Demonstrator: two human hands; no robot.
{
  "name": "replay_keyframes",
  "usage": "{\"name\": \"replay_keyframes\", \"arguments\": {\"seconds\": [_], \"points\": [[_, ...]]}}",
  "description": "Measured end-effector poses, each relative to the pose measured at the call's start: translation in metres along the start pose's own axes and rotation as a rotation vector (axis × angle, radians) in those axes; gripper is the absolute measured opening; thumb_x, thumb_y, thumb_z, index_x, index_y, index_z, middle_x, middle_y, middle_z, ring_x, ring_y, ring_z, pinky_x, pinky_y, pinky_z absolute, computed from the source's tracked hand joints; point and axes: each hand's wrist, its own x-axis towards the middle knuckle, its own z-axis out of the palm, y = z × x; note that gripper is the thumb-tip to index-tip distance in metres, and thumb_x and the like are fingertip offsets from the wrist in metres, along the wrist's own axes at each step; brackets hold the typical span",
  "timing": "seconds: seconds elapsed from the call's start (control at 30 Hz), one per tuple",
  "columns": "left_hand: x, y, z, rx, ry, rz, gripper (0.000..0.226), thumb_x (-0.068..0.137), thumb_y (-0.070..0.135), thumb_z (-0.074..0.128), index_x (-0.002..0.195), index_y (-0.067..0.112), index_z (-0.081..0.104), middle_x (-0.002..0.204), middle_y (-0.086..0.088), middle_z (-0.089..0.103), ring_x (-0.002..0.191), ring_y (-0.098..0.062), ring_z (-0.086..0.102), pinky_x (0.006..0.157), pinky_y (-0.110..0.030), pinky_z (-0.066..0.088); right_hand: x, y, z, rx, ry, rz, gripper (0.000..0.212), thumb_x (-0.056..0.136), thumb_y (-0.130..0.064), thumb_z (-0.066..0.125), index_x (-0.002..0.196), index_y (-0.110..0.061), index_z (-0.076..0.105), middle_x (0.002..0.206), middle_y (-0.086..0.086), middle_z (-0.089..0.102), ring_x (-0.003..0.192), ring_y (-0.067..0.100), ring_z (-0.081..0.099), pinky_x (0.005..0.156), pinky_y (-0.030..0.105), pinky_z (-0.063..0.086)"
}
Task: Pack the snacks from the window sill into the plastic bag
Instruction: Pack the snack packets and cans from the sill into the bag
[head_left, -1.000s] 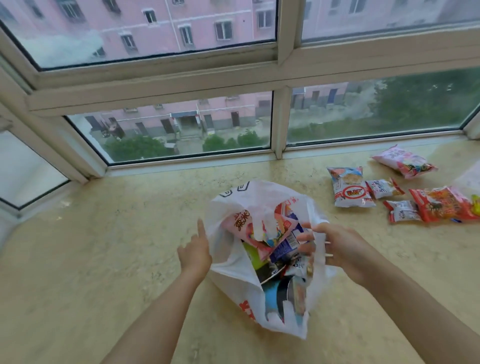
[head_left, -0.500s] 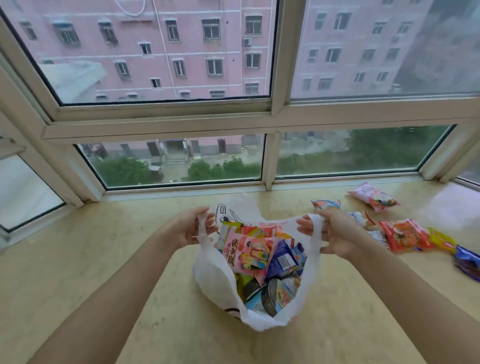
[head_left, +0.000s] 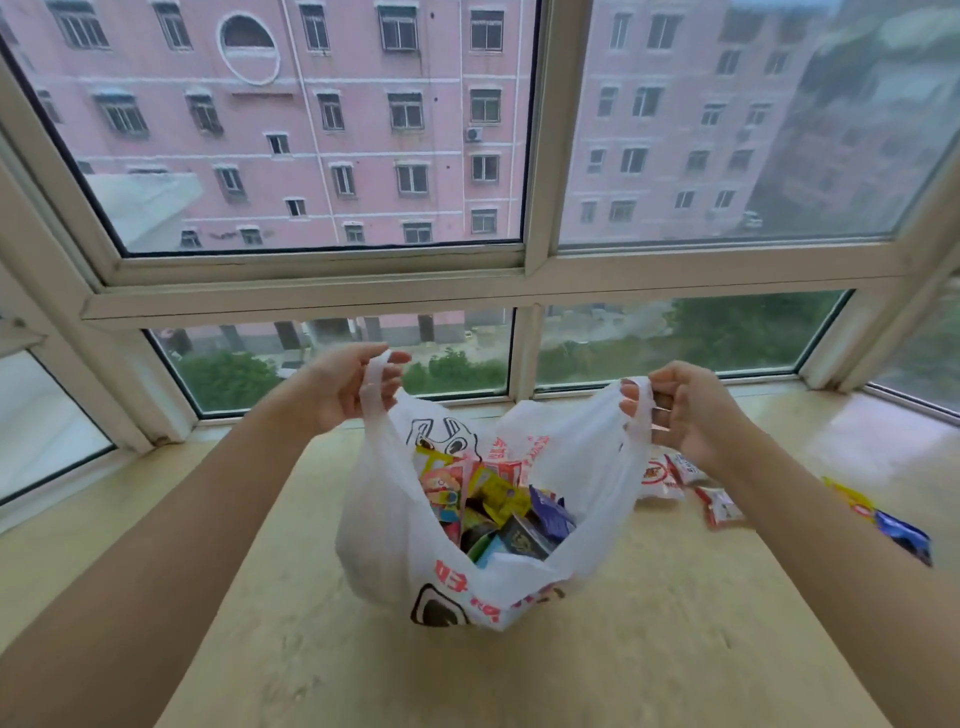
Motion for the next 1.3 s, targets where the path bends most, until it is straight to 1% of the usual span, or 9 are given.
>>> {"name": "replay_keyframes", "arguments": {"seconds": [0.17, 0.4, 0.53, 0.6, 0.7, 0.83, 1.0, 1.17, 1.3], "points": [[0.003, -0.045, -0.017, 0.349, 0.121, -0.133, 0.022, 0.098, 0.011, 0.050, 0.111, -0.001, 0.064, 0.063, -0.002, 0.059, 0.043, -0.009, 0.054, 0.044, -0.021, 0.050, 0.001, 0.043, 0.012, -0.029, -0.014, 0.125, 0.017, 0.085, -0.016, 0.047, 0.087, -0.004, 0.060, 0.083, 0.010, 0.068, 0.075, 0.024, 0.066, 0.081, 0.039, 0.050], [-0.001, -0.070, -0.047, 0.703, 0.230, -0.105, 0.014, 0.090, 0.011, 0.064, 0.091, -0.003, 0.063, 0.078, -0.014, 0.070, 0.060, -0.021, 0.068, 0.061, -0.030, 0.058, 0.002, 0.068, 0.007, -0.116, -0.057, 0.125, 0.015, 0.090, -0.019, 0.053, 0.098, -0.008, 0.061, 0.087, 0.008, 0.074, 0.085, 0.025, 0.070, 0.078, 0.039, 0.054], [-0.001, -0.075, -0.051, 1.290, 0.297, -0.064, 0.026, 0.077, 0.026, 0.072, 0.065, 0.007, 0.060, 0.063, -0.007, 0.066, 0.060, -0.022, 0.063, 0.055, -0.026, 0.045, -0.004, 0.076, 0.001, -0.198, -0.070, 0.227, 0.017, 0.091, -0.018, 0.053, 0.102, -0.007, 0.061, 0.095, 0.011, 0.074, 0.092, 0.027, 0.067, 0.086, 0.043, 0.054], [-0.005, -0.079, -0.040, 1.453, 0.295, -0.068, 0.028, 0.075, 0.036, 0.072, 0.083, 0.011, 0.064, 0.080, -0.004, 0.069, 0.073, -0.019, 0.065, 0.061, -0.027, 0.047, -0.009, 0.079, -0.002, -0.273, -0.086, 0.262, 0.024, 0.091, -0.022, 0.053, 0.106, -0.006, 0.062, 0.102, 0.011, 0.073, 0.098, 0.027, 0.066, 0.086, 0.040, 0.053], [-0.007, -0.088, -0.018, 1.613, 0.329, -0.005, 0.070, 0.079, 0.046, 0.070, 0.136, 0.018, 0.041, 0.123, -0.003, 0.060, 0.103, -0.022, 0.061, 0.073, -0.032, 0.051, -0.019, 0.086, -0.005, -0.358, -0.113, 0.282, 0.030, 0.090, -0.026, 0.054, 0.110, -0.006, 0.063, 0.102, 0.009, 0.073, 0.100, 0.025, 0.065, 0.085, 0.037, 0.052], [-0.012, -0.106, 0.021, 1.686, 0.304, 0.434, 0.083, 0.089, 0.055, 0.054, 0.153, 0.027, 0.008, 0.153, 0.003, 0.032, 0.137, -0.019, 0.036, 0.097, -0.035, 0.043, -0.036, 0.094, -0.013, -0.418, -0.078, 0.230, 0.022, 0.089, -0.023, 0.056, 0.101, -0.008, 0.068, 0.090, 0.004, 0.075, 0.093, 0.022, 0.067, 0.086, 0.037, 0.050], [-0.008, -0.128, 0.082, 1.641, 0.170, 0.834, 0.074, 0.091, 0.063, 0.040, 0.152, 0.028, 0.018, 0.158, 0.002, 0.023, 0.146, -0.017, 0.019, 0.114, -0.038, 0.024, -0.043, 0.104, -0.040, -0.548, 0.105, -0.083, 0.022, 0.091, -0.017, 0.057, 0.111, -0.013, 0.066, 0.104, -0.001, 0.068, 0.098, 0.017, 0.060, 0.081, 0.029, 0.044], [0.008, -0.148, 0.160, 1.612, 0.015, 0.894, 0.073, 0.088, 0.066, 0.023, 0.150, 0.028, 0.022, 0.156, 0.000, 0.027, 0.144, -0.021, 0.026, 0.111, -0.043, 0.030, -0.044, 0.127, -0.094, -1.150, 0.277, -0.339, 0.046, 0.091, -0.027, 0.056, 0.136, -0.024, 0.050, 0.143, -0.004, 0.045, 0.130, 0.016, 0.042, 0.099, 0.032, 0.039], [0.026, -0.171, 0.228, 1.585, -0.092, 0.878, 0.074, 0.093, 0.062, 0.032, 0.153, 0.030, 0.002, 0.161, 0.005, 0.002, 0.148, -0.017, 0.003, 0.116, -0.037, 0.013, -0.037, 0.146, -0.148, -1.471, 0.329, -0.492, 0.054, 0.084, -0.029, 0.063, 0.135, -0.017, 0.052, 0.141, 0.007, 0.049, 0.127, 0.028, 0.048, 0.099, 0.039, 0.043]]}}
